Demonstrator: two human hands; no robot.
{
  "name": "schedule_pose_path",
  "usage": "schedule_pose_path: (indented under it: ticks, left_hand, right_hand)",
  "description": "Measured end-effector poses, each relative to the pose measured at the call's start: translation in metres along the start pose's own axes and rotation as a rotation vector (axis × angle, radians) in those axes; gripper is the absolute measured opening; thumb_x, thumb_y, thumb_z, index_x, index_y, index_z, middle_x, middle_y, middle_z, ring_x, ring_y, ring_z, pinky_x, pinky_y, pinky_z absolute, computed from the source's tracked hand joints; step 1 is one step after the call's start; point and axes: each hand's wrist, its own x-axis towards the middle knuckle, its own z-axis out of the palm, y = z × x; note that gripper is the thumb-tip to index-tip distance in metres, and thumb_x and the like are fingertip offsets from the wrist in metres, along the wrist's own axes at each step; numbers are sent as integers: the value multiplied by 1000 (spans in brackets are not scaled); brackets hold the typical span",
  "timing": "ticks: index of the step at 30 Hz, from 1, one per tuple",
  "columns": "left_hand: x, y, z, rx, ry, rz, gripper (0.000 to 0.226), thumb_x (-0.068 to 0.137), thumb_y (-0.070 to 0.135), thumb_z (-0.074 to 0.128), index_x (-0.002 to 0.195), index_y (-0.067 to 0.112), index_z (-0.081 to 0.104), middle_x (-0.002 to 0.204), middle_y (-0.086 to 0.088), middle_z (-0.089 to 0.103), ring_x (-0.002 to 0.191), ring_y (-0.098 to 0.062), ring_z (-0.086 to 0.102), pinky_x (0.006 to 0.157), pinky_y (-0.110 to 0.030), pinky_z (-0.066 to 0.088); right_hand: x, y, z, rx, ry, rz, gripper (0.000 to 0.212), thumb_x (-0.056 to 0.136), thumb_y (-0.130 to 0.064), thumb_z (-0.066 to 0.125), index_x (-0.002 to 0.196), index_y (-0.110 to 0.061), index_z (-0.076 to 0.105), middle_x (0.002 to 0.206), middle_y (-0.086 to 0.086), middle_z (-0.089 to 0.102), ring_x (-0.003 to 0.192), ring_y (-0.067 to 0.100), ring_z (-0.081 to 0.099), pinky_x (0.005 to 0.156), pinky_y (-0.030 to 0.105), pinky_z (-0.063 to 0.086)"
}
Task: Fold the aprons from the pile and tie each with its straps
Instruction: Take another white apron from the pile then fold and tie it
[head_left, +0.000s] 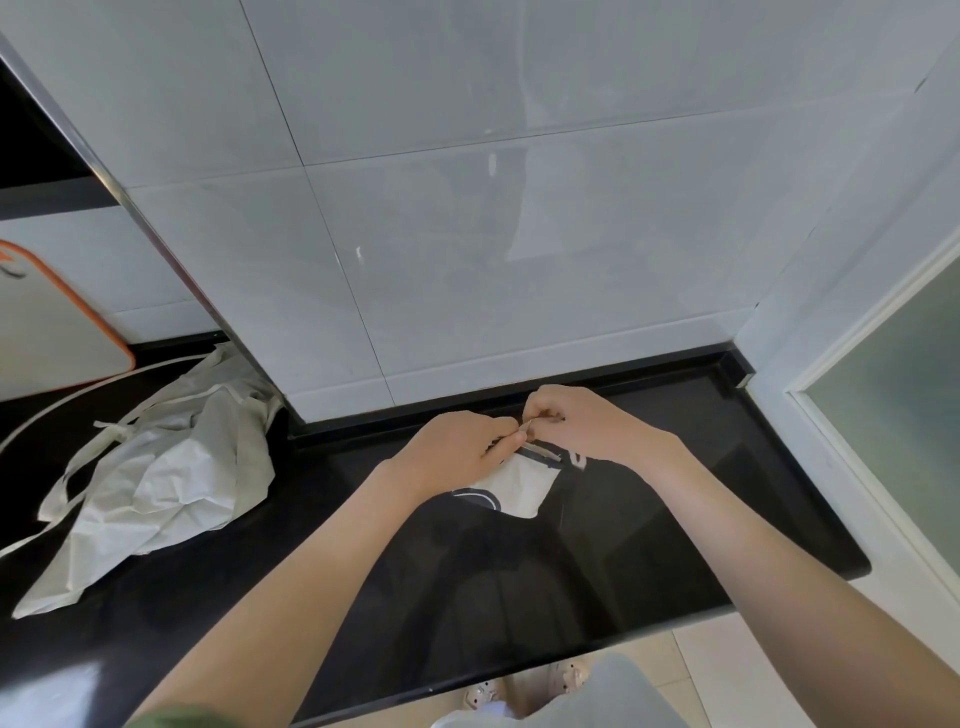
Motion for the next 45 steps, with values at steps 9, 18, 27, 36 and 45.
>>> schedule_pose_path:
  ticks: [9,18,27,36,45]
  left_hand:
    - [13,-11,18,106,151,-311,23,105,28,31,100,15,48,65,6,45,52,-14,41,52,-29,31]
    - [29,-3,12,-420,523,-411,31,102,15,39,72,14,43,58,-2,44,53,-22,41,53,-37,35]
    - [13,-10,11,37,584,214,49,104,34,27,90,5,63,76,-6,59,64,-22,55,54,-31,48]
    - [9,4,-4,-103,592,322,47,105,33,27,94,3,63,83,-6,60,78,-11,47,68,-24,40]
    - [2,16,-16,-832,490,-102,33,105,25,32,77,22,48,66,14,44,62,-3,40,61,-17,33]
  right_hand:
    - [-4,-6,-8,39,100,-12,26,99,-29,46,86,-13,61,69,-5,54,59,9,42,60,26,34]
    - [-22,-5,19,81,-152,43,29,102,-23,36,85,-10,55,75,3,65,65,11,59,69,20,47]
    - [-20,32,-48,166,33,258,39,92,-5,48,126,-22,59,125,-8,56,117,9,49,94,23,35]
    - [-10,13,-38,754,-195,-33,34,97,-34,43,109,-11,64,111,-6,67,105,7,61,90,21,44]
    - [-1,20,-5,1222,-156,71,26,89,-18,66,112,-7,67,104,10,52,89,21,46,77,25,40]
